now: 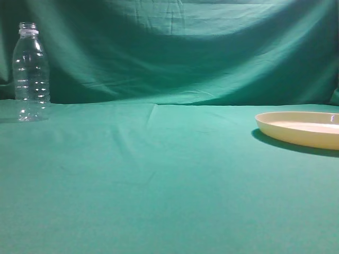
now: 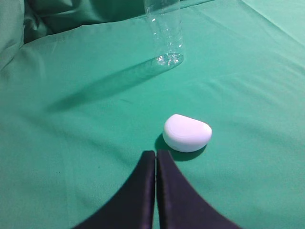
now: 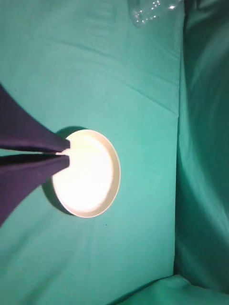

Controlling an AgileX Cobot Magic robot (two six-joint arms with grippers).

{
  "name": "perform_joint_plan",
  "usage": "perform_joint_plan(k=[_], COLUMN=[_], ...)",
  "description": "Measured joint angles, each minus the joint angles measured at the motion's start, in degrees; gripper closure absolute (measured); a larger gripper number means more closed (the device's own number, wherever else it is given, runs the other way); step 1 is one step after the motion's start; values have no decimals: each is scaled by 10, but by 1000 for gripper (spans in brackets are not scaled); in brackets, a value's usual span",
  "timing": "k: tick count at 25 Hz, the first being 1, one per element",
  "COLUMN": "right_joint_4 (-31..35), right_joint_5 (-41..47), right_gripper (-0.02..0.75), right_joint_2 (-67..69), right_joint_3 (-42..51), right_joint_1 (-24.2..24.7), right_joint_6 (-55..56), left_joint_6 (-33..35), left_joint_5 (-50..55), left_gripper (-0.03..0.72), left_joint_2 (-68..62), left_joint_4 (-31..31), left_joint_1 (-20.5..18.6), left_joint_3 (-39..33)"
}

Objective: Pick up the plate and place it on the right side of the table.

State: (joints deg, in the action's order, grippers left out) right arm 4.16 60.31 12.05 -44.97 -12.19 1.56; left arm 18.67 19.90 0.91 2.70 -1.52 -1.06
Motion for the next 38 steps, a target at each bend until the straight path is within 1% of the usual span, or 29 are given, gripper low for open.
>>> perform_joint_plan(k=[2, 5, 7, 11, 13, 18, 21, 24, 28, 32, 38], right_joint_4=[-1, -2, 0, 0, -1, -1, 1, 1, 1, 1, 1], right_joint_5=[20, 19, -3, -76, -138, -294, -349, -383, -415, -422, -384], right_gripper=[738, 738, 738, 738, 738, 738, 738, 738, 738, 738, 738], right_joint_2=[-5, -7, -7, -7, -12, -72, -108, -125, -126, -126, -126], right_joint_3=[3, 7, 12, 51, 92, 243, 325, 392, 459, 465, 466], right_joint_1=[0, 0, 0, 0, 0, 0, 0, 0, 0, 0, 0], right_joint_6=[-5, -57, -87, -99, -100, -103, -103, -103, -102, -101, -101], left_joint_6=[0, 0, 0, 0, 0, 0, 0, 0, 0, 0, 0], left_joint_5=[0, 0, 0, 0, 0, 0, 0, 0, 0, 0, 0], left_gripper=[688, 688, 688, 688, 688, 688, 688, 688, 688, 688, 688], left_joint_2=[0, 0, 0, 0, 0, 0, 0, 0, 0, 0, 0], left_joint_4=[0, 0, 0, 0, 0, 0, 0, 0, 0, 0, 0], left_joint_1=[0, 0, 0, 0, 0, 0, 0, 0, 0, 0, 0], left_joint_3=[0, 0, 0, 0, 0, 0, 0, 0, 0, 0, 0])
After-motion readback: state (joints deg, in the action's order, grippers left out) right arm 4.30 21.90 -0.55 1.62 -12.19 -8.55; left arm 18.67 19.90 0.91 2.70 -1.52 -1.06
